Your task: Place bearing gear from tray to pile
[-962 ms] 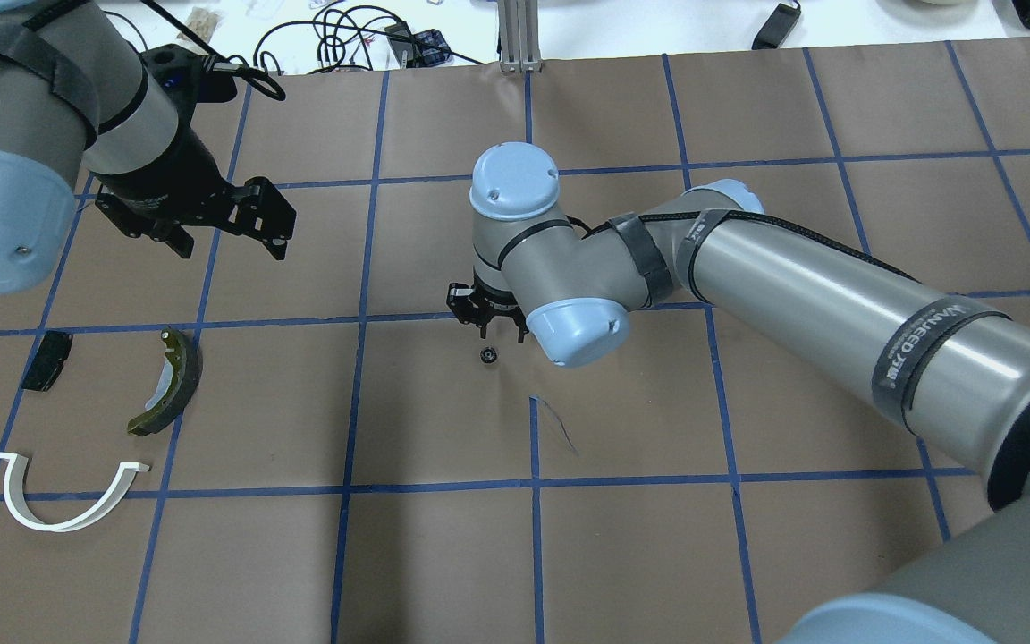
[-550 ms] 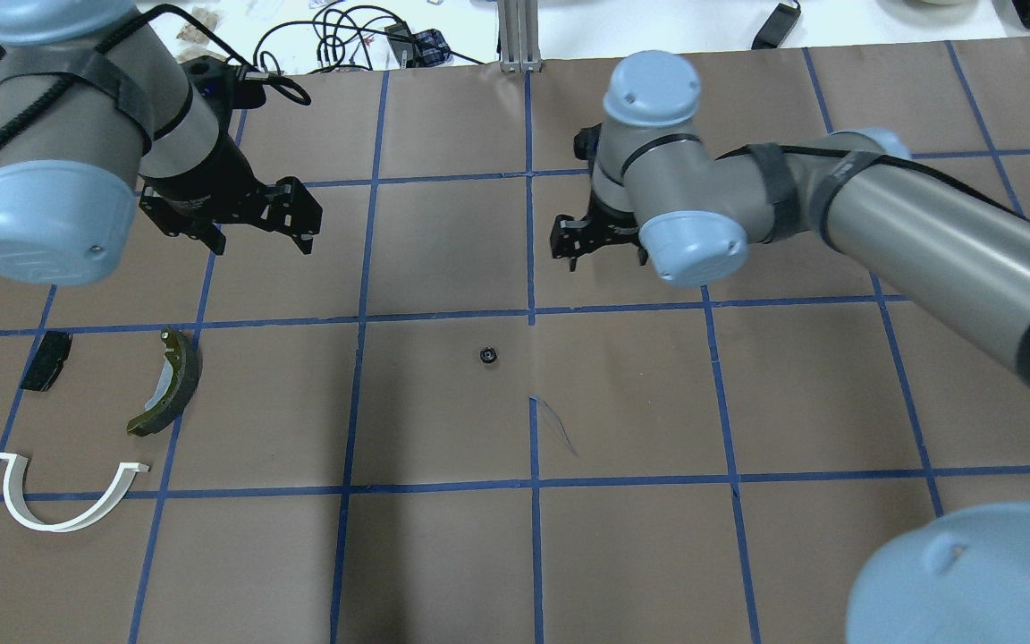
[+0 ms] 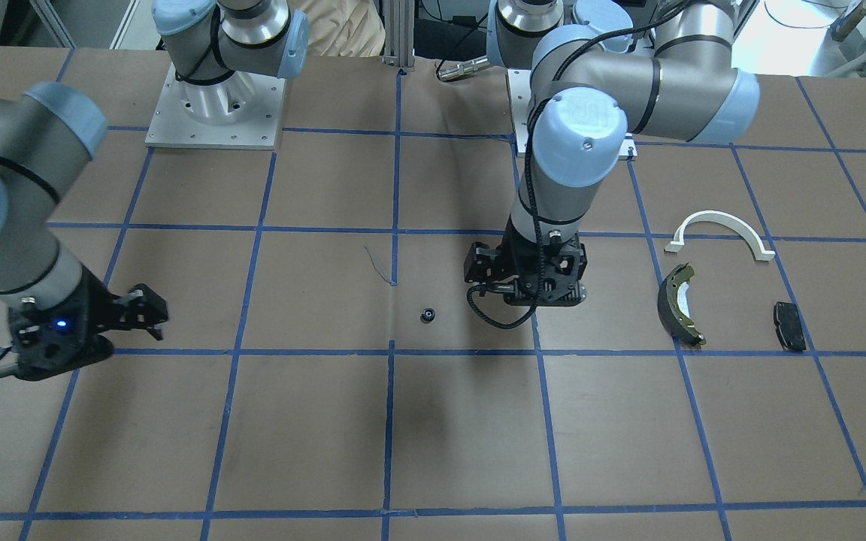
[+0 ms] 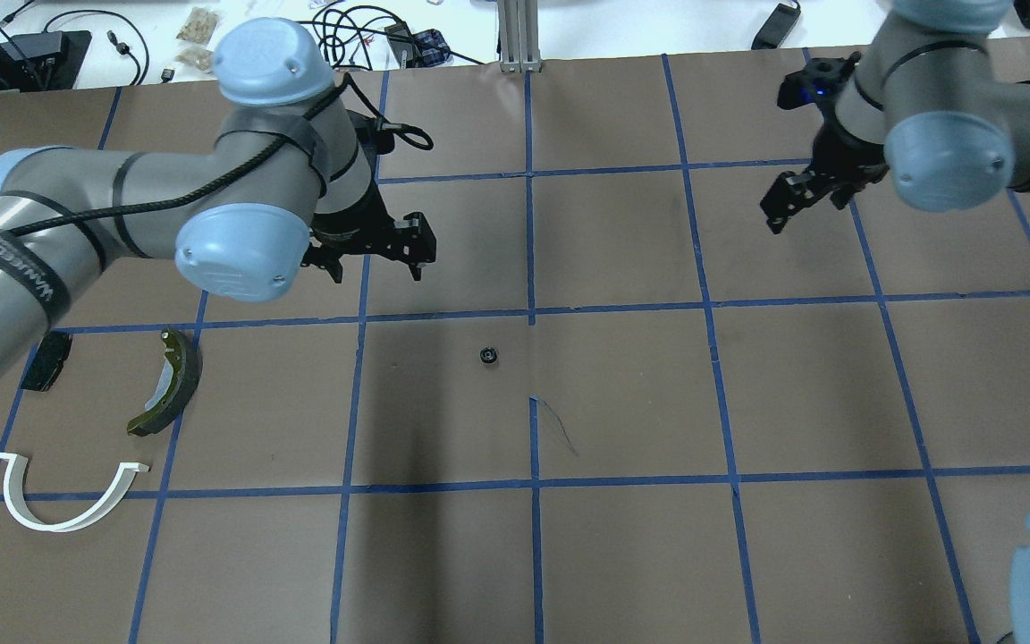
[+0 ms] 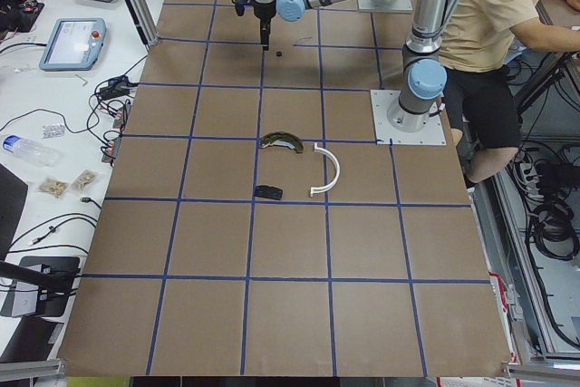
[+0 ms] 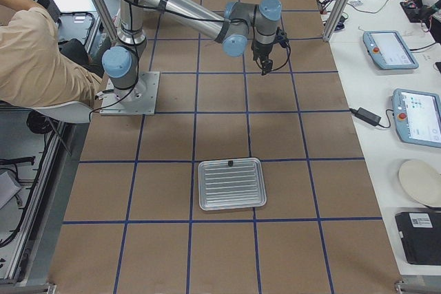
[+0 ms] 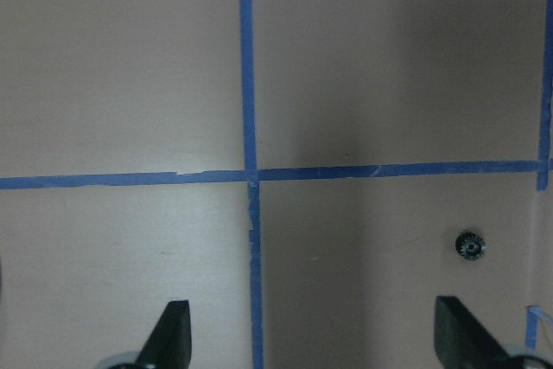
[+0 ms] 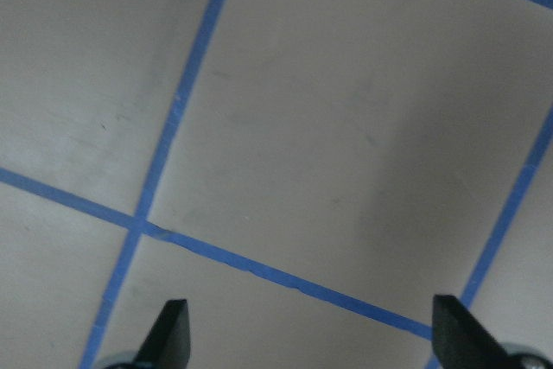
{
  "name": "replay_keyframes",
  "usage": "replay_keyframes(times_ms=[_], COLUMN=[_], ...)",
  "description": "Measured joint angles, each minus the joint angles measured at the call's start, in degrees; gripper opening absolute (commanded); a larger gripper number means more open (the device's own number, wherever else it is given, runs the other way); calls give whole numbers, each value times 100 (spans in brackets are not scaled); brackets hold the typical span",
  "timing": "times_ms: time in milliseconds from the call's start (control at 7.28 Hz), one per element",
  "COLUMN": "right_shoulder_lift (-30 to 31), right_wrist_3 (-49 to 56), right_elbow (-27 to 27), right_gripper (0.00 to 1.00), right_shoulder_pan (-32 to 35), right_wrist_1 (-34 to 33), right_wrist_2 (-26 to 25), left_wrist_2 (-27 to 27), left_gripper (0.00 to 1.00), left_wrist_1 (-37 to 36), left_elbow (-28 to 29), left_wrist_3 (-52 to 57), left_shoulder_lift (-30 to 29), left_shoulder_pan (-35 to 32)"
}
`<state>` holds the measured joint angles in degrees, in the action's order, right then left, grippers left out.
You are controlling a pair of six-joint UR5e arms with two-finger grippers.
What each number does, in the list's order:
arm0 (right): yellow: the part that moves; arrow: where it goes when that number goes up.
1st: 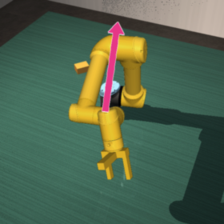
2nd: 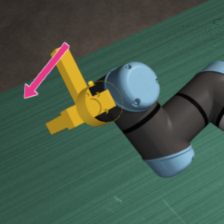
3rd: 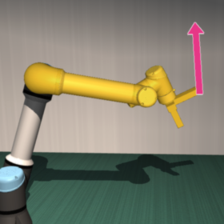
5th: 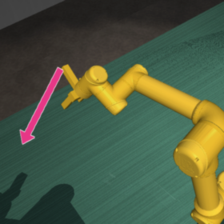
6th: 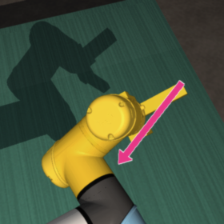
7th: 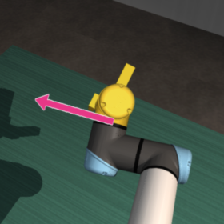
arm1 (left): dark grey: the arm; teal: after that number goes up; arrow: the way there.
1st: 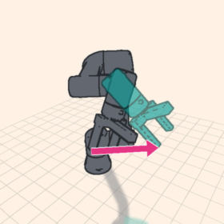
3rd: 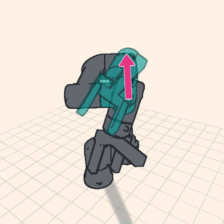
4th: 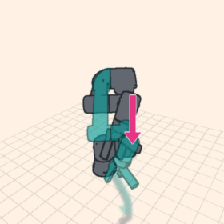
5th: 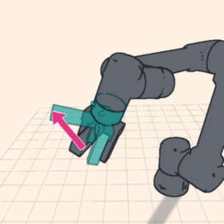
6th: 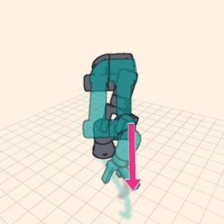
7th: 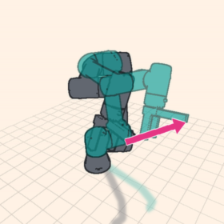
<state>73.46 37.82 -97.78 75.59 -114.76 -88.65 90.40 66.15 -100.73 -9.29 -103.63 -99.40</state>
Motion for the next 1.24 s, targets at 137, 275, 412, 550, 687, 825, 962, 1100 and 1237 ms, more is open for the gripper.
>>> replay_keyframes(times_ms=[137, 275, 412, 550, 687, 825, 962, 1100, 1237], right_shoulder_lift=[114, 168, 170, 145, 101, 29, -100, -308, -554], right_wrist_3=[974, 1936, 2853, 3831, 4736, 5569, 6361, 7187, 7989], right_elbow=[-10, -20, -26, -29, -40, -67, -101, -122, -131], right_gripper=[100, 100, 100, 100, 100, 100, 100, 100, 100], right_shoulder_pan=[-530, -1070, -1573, -2059, -2532, -2960, -3285, -3516, -3670], right_wrist_1=[156, 223, 218, 169, 139, 84, -87, -348, -625], right_wrist_2=[-144, -241, -281, -298, -304, -310, -349, -396, -397], left_wrist_2=[-7, -20, -42, -62, -72, -111, -188, -239, -266], left_gripper=[100, 97, 85, 83, 82, 80, 77, 73, 72], left_wrist_1=[-216, -435, -602, -681, -714, -728, -733, -733, -722], left_elbow=[-4, -6, -7, -7, -6, 5, 10, 1, -9], left_wrist_3=[-284, -492, -642, -727, -759, -782, -809, -819, -818], left_shoulder_lift=[-245, -469, -671, -870, -1015, -1125, -1216, -1269, -1292], left_shoulder_pan=[-206, -363, -496, -605, -672, -711, -738, -754, -760])
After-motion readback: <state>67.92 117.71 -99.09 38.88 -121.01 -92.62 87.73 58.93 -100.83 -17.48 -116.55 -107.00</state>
